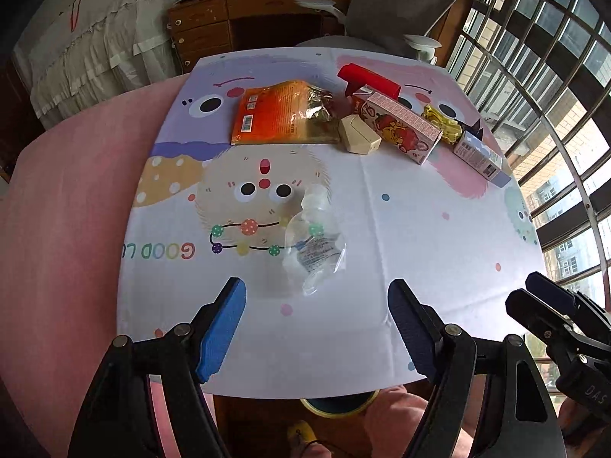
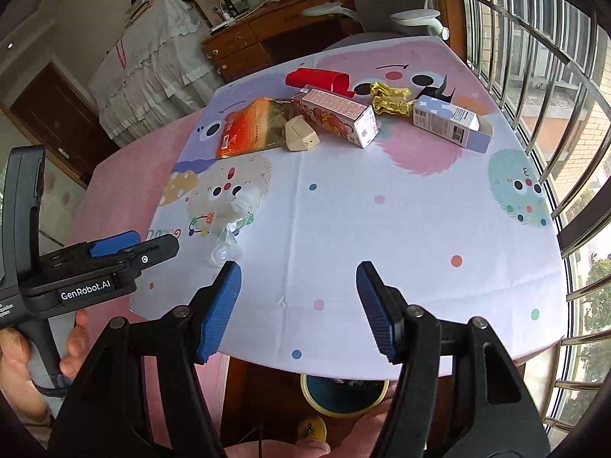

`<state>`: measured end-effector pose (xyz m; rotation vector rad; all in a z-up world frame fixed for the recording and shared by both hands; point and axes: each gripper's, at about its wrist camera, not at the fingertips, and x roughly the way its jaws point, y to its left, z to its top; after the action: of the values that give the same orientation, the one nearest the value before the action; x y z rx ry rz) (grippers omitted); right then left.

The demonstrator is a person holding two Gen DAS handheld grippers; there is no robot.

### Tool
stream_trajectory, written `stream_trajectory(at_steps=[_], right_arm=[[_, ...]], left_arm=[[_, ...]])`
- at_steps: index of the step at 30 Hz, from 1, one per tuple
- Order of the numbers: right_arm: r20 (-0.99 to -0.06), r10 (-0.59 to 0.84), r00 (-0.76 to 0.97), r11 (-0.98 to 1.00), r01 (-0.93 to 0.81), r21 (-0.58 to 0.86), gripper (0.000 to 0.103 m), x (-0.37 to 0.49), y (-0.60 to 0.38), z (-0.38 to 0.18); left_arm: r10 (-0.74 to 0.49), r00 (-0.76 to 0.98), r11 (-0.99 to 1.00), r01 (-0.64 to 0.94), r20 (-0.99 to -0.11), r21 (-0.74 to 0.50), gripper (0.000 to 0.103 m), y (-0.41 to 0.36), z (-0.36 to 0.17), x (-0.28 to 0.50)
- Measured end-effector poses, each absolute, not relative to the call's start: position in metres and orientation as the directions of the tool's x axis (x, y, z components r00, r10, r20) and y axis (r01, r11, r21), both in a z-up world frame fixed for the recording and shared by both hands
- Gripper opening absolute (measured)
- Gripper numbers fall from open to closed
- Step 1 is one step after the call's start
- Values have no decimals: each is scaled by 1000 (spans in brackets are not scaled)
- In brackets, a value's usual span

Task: Collect trash
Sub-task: 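Move both tools back up over the table toward the remaining trash, then grasp the clear plastic bottle with the left tool while the right tool grasps the beige cardboard piece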

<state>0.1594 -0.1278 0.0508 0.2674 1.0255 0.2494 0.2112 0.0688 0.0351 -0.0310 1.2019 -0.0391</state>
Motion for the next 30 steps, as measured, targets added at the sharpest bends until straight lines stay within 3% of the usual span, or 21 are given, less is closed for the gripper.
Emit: stream_trajectory(at_steps=[10, 14, 16, 30], right_arm=[[-845, 430, 316, 894, -276, 352, 60, 293, -132, -3], [-850, 450, 274, 875, -326, 358, 60, 329, -121, -17], [-850, 460, 258, 865, -348, 362, 60, 345, -114, -23], [-879, 388, 279, 872, -418, 253, 60, 410, -61, -54]], left_arm=[[87, 213, 992, -113, -973, 64, 78, 46, -35, 287], [129, 165, 986, -130, -978, 108, 55, 40, -55, 303], [152, 151, 980, -153, -977, 129, 50, 42, -61, 308], [138, 223, 924, -380, -965, 45, 47, 87, -53, 323]])
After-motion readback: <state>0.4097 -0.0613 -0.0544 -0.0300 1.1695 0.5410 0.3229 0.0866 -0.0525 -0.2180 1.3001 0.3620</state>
